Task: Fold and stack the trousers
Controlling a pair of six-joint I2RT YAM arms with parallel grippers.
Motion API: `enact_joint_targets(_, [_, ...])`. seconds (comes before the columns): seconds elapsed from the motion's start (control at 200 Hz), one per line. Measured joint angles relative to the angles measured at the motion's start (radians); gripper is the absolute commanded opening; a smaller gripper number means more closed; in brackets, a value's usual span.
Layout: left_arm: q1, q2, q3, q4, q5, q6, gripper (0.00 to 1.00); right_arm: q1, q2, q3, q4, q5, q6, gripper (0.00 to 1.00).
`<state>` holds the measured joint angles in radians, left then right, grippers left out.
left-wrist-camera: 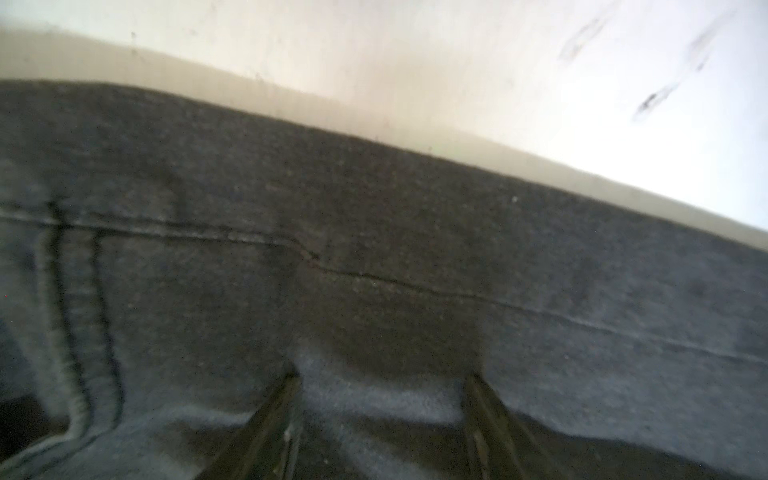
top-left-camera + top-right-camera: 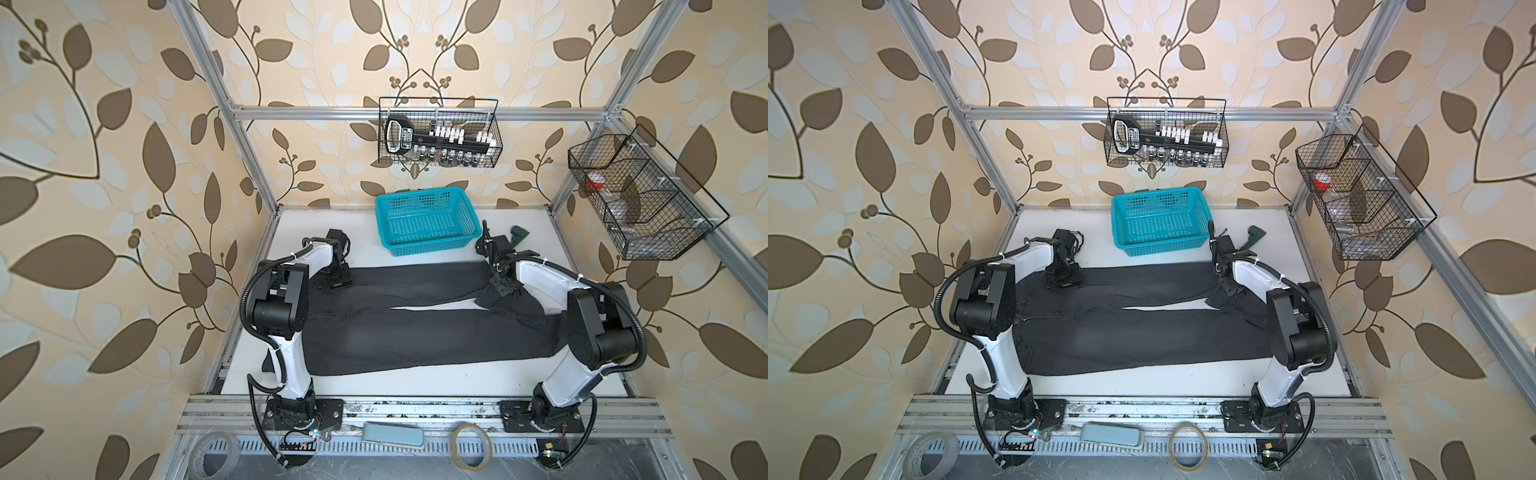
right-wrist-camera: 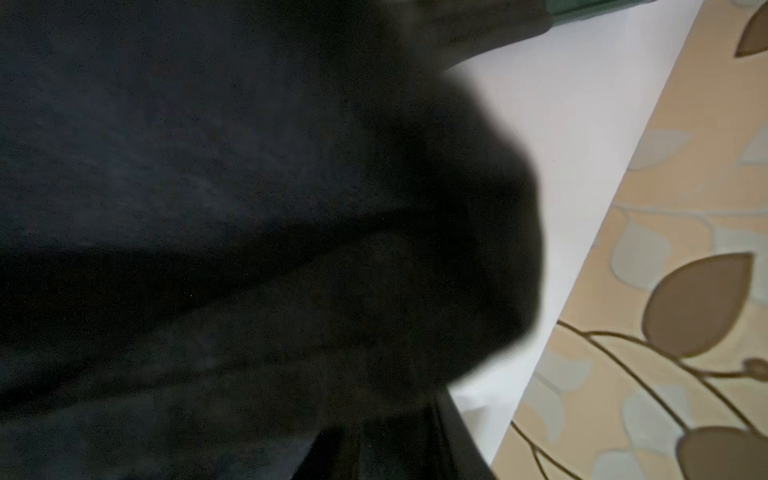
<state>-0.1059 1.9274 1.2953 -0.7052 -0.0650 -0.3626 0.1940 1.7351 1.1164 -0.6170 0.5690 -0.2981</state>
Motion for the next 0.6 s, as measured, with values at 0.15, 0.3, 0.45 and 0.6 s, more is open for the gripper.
enact_joint_targets(0.15, [0.0, 0.0, 0.0, 0.0, 0.0, 0.004, 0.63, -0.042, 0.0, 0.008, 0.008, 0.059, -0.01, 0.44])
enact_joint_targets(0.3, [0.0, 0.0, 0.0, 0.0, 0.003, 0.006, 0.63, -0.105, -0.071, 0.003, -0.016, -0.03, 0.056, 0.5])
enact_joint_targets(0.45, [0.001, 0.0, 0.004, -0.008, 0.004, 0.013, 0.65, -0.027, -0.335, -0.093, 0.006, -0.187, 0.071, 0.61])
enact_joint_targets(0.6, [0.002, 0.0, 0.015, -0.037, 0.014, 0.022, 0.66, 0.124, -0.467, -0.222, 0.042, -0.317, 0.055, 0.64])
